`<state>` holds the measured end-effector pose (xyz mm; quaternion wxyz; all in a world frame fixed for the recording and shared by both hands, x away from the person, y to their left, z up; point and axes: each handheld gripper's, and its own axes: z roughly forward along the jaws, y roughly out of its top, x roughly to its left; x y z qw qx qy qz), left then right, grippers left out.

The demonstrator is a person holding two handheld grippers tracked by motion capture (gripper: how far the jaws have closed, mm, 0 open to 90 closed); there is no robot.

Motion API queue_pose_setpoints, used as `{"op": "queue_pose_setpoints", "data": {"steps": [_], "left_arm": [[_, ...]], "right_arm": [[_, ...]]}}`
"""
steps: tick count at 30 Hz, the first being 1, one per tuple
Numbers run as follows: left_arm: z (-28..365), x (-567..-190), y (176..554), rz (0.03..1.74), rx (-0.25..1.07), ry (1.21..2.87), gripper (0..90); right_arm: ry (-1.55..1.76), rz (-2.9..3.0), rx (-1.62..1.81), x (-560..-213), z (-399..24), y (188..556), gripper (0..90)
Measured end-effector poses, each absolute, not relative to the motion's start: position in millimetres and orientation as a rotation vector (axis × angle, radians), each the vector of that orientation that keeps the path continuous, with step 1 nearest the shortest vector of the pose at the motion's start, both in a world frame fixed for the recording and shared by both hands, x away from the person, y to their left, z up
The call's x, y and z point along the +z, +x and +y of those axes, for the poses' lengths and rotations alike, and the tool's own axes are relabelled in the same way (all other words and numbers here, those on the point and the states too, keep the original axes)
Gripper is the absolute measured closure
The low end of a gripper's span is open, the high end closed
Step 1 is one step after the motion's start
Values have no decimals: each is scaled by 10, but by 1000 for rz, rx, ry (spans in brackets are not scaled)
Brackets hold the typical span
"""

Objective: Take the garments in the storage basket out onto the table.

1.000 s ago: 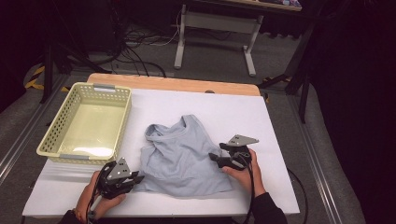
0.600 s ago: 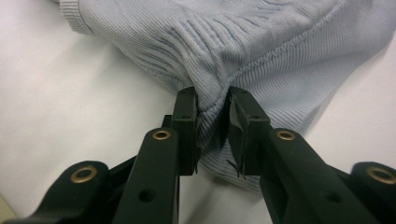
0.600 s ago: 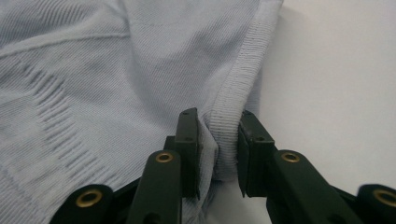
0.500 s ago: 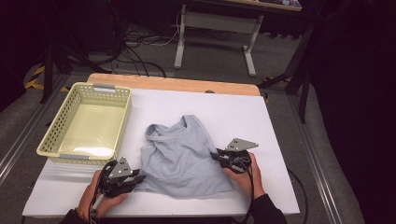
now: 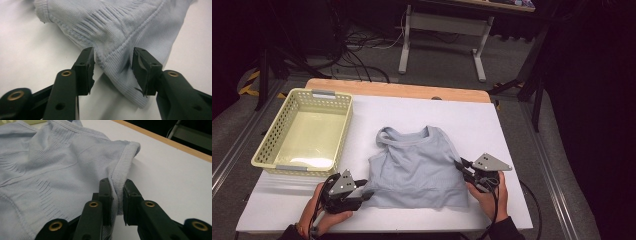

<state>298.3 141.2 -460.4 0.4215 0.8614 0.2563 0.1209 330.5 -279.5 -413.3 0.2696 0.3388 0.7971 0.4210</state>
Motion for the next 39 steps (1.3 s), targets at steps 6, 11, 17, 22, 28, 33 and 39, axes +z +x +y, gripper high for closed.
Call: {"op": "queue_pose_setpoints", "data": {"steps": [6,11,17,22,28,33,39], "left_arm": [[1481,-4532,2963,662,332,2083,412],[1480,-4525,2965,693,363,2074,319],[1448,-4512,3026,723,384,2068,291],[1318,-4446,3182,708,402,2060,292],[1108,-4419,3463,733,455,2065,321],[963,-4531,3658,769,441,2120,344],[886,-4636,3777,792,368,2175,438]], "right_arm": [[954,2142,1117,-4219,-2869,3173,797],[986,2149,1099,-4287,-2917,3142,789],[1004,2172,1038,-4367,-2901,3193,707],[1015,2209,1003,-4426,-2851,3281,533],[1052,2223,981,-4489,-2840,3358,454],[1097,2221,1002,-4521,-2901,3413,412],[1117,2248,992,-4535,-2896,3448,404]]}}
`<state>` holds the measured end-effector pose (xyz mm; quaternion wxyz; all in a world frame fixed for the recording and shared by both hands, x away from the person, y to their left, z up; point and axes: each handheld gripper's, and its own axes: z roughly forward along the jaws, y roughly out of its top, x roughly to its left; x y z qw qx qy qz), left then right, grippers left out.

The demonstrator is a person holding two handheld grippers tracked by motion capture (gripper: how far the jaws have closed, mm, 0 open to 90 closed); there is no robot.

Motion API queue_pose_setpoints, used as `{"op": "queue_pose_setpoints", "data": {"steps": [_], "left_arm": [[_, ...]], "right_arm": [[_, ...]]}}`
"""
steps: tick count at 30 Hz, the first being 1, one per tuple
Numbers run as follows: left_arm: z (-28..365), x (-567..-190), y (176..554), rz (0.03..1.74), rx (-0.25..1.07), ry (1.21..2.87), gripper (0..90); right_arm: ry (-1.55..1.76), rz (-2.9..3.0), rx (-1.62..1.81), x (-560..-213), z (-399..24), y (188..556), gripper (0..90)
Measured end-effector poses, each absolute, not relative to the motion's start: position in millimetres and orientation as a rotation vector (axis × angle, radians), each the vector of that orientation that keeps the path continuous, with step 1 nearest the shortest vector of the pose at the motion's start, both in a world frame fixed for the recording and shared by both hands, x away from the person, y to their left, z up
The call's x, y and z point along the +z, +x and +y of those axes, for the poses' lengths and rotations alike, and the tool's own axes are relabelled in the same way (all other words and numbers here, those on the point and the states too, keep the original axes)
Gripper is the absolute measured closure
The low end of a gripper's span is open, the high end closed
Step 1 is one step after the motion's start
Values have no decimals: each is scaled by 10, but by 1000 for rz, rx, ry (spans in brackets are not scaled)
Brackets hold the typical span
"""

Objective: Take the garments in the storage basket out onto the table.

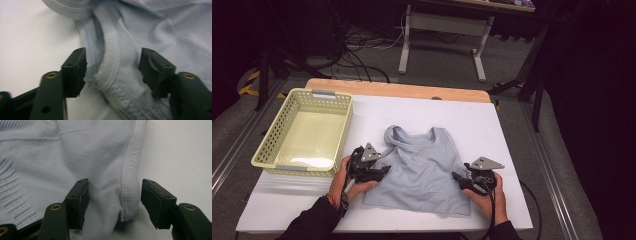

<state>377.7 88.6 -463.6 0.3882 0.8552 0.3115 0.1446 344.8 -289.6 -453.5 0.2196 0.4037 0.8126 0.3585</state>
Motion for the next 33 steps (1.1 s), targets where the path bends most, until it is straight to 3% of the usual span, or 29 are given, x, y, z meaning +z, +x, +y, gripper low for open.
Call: {"op": "queue_pose_setpoints", "data": {"steps": [6,10,16,18,20,26,33], "left_arm": [[931,-4619,3750,740,241,2216,711],[982,-4574,3683,726,214,2249,755],[1060,-4521,3519,703,213,2263,755],[1072,-4496,3504,703,235,2254,724],[1073,-4447,3512,716,295,2224,611],[1101,-4152,3581,778,414,2051,331],[918,-3893,3926,774,466,2025,271]], "right_arm": [[1095,2296,1016,-4528,-2898,3422,551],[1081,2331,1036,-4506,-2910,3360,677],[1053,2371,1046,-4481,-2893,3233,687],[1054,2365,1049,-4477,-2899,3212,609],[1080,2339,1060,-4458,-2922,3233,494],[1074,2209,1145,-4244,-2973,3339,419],[979,2204,1154,-3999,-2784,3768,400]]}}
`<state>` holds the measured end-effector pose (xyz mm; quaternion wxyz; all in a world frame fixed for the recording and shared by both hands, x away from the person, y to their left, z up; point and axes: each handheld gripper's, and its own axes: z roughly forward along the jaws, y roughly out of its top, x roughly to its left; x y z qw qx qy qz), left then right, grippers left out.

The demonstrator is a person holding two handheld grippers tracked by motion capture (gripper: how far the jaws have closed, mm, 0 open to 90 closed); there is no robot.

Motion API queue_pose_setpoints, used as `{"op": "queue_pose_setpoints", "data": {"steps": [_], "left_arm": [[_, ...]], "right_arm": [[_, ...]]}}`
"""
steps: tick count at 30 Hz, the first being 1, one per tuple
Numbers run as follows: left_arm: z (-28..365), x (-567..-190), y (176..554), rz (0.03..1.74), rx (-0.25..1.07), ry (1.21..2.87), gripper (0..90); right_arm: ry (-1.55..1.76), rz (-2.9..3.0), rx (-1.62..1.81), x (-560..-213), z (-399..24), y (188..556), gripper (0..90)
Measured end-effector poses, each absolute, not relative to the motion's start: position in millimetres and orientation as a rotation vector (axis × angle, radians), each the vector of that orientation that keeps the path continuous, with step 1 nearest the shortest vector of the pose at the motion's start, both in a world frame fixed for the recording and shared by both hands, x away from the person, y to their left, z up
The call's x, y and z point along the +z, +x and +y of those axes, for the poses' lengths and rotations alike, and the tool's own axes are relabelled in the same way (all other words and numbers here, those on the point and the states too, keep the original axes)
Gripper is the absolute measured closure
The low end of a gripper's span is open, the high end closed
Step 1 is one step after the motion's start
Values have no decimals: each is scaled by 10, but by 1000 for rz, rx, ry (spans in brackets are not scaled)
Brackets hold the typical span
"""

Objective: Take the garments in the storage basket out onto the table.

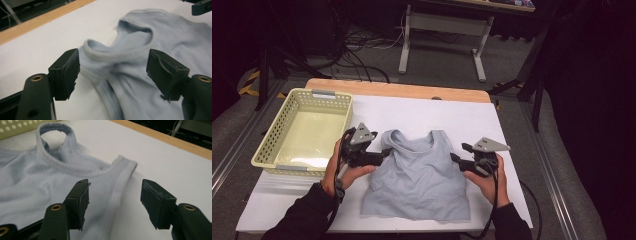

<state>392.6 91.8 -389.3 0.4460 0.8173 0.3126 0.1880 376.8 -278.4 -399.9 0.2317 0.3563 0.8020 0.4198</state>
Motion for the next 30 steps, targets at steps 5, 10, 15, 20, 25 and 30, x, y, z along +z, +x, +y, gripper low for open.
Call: {"op": "queue_pose_setpoints", "data": {"steps": [5,10,15,20,25,30], "left_arm": [[677,-3939,4335,839,488,2122,303],[628,-4127,4617,917,421,2188,397],[602,-4327,4801,972,343,2232,473],[535,-4490,4911,999,303,2269,518],[526,-4513,4937,972,309,2251,677],[541,-4421,4921,943,336,2238,816]], "right_arm": [[938,2277,1105,-3978,-2530,4256,401],[974,2324,999,-4190,-2422,4656,416],[1106,2352,959,-4469,-2424,4833,419],[1120,2372,986,-4522,-2430,4871,504],[1056,2416,990,-4508,-2366,4853,735],[983,2401,986,-4385,-2309,4783,840]]}}
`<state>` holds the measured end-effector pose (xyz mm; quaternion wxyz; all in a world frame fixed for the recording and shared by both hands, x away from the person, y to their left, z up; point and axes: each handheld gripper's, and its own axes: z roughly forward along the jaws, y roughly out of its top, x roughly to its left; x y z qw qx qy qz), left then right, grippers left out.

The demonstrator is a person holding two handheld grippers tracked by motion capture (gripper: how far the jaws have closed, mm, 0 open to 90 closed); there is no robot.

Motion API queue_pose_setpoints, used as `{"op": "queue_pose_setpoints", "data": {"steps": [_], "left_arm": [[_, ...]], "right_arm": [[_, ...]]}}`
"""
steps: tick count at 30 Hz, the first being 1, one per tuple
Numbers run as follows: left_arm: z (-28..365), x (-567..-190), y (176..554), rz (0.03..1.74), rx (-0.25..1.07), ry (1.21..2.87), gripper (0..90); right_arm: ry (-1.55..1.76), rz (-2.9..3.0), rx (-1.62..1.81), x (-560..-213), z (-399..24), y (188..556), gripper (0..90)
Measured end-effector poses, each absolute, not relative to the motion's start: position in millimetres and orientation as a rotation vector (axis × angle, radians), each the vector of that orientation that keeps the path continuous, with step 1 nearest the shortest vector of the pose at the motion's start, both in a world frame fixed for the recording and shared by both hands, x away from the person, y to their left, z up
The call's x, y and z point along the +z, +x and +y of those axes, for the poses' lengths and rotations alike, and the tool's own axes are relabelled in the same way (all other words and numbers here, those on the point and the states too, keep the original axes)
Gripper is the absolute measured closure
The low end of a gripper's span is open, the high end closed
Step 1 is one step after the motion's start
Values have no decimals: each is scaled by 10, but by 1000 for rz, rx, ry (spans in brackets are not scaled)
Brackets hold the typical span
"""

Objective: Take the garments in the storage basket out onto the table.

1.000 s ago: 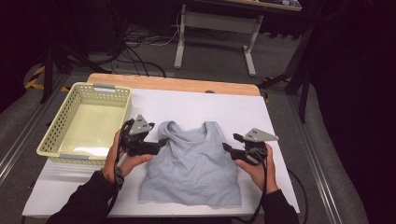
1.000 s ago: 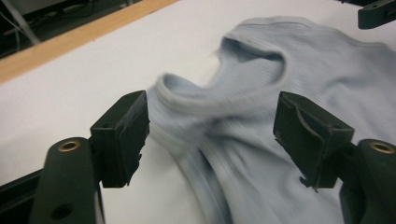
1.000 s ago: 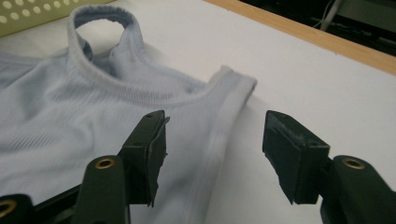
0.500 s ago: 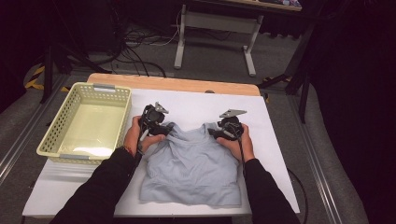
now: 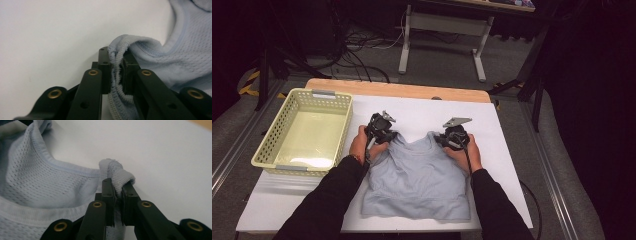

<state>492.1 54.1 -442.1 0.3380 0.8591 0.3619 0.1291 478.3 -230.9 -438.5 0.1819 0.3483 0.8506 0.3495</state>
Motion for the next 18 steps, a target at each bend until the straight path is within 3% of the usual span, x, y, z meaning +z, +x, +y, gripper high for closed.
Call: {"op": "queue_pose_setpoints", "data": {"steps": [6,13,18], "left_arm": [[600,-4047,4965,947,438,2156,782],[523,-3759,5064,1002,533,2080,429],[498,-3669,5074,985,540,2040,270]], "right_arm": [[993,2262,1055,-4043,-2371,4758,860],[1063,2159,1067,-3838,-2462,4848,859],[1085,2137,1052,-3844,-2477,4875,845]]}}
